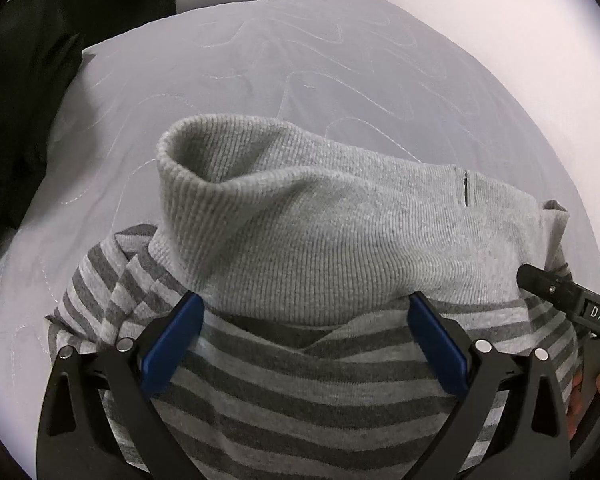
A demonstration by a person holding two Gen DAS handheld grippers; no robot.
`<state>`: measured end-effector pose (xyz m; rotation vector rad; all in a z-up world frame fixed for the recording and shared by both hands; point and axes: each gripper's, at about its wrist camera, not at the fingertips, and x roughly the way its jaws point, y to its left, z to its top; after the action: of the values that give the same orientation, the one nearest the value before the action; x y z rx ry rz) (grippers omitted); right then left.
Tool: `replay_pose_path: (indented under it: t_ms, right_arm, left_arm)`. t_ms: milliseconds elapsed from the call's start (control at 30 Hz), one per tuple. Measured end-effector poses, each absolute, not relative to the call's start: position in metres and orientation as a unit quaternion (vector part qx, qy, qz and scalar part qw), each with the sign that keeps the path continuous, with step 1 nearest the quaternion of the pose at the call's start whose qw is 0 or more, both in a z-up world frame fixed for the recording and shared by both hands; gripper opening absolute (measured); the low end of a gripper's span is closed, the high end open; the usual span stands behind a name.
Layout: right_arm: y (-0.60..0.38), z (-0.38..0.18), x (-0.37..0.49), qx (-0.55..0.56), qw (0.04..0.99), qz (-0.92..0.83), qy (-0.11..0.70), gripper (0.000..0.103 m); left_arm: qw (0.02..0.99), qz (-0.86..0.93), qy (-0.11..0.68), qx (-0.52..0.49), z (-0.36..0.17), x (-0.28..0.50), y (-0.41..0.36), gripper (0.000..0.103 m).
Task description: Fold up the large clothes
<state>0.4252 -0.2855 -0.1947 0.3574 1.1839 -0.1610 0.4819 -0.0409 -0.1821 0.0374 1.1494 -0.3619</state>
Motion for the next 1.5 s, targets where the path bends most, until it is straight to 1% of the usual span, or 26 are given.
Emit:
replay_pose_path:
  t_ms: [233,533,667,733,800,867,967,1067,1167,1333,1500]
  right_arm:
    - [-0.278,-0.189,0.421,0.171,0.812,-0.074,0.554,0.098]
    - [-0.282,-0.132,0.39,0.177,0.824,-0.035,0.536,0.098]
    - [-0.294,-0.122,0.364,0.171,0.826,-0.02,0.537,0.098]
    - [-0.305,-0.127,0.35,0.192,0.818,-0.006,0.543,0.098]
    - [-0.322,-0.132,0.326,0.225,0.805,-0.001,0.549,0.098]
    - [-0.332,-0.137,0.31,0.212,0.802,-0.013,0.558,0.098]
    - [-0.346,-0.143,0.285,0.233,0.794,-0.022,0.561,0.098]
    - [-0.363,-0.151,0.266,0.239,0.79,-0.037,0.563,0.098]
    - [-0.379,-0.165,0.257,0.3,0.779,-0.007,0.55,0.098]
    - [-0.396,-0.196,0.258,0.382,0.753,0.059,0.533,0.098]
    - [-0.404,-0.2,0.259,0.4,0.755,0.09,0.513,0.098]
  left_arm:
    - [0.822,-0.169,0.544,0.024,-0.172,0.455,-0.049,0.098]
    - [0.818,-0.157,0.551,0.058,-0.144,0.429,-0.039,0.097]
    - [0.818,-0.154,0.551,0.056,-0.135,0.414,-0.02,0.097]
    - [0.816,-0.158,0.553,0.053,-0.133,0.403,-0.009,0.097]
    - [0.814,-0.165,0.555,0.03,-0.132,0.395,0.007,0.097]
    - [0.814,-0.166,0.557,-0.001,-0.133,0.387,0.024,0.097]
    - [0.821,-0.141,0.553,-0.019,-0.137,0.376,0.056,0.097]
    - [0.813,-0.12,0.566,-0.068,-0.151,0.373,0.096,0.097]
    - [0.795,-0.129,0.583,-0.103,-0.173,0.377,0.122,0.097]
    - [0.789,-0.168,0.573,-0.145,-0.184,0.377,0.138,0.097]
    - [0.782,-0.208,0.568,-0.149,-0.187,0.389,0.14,0.097]
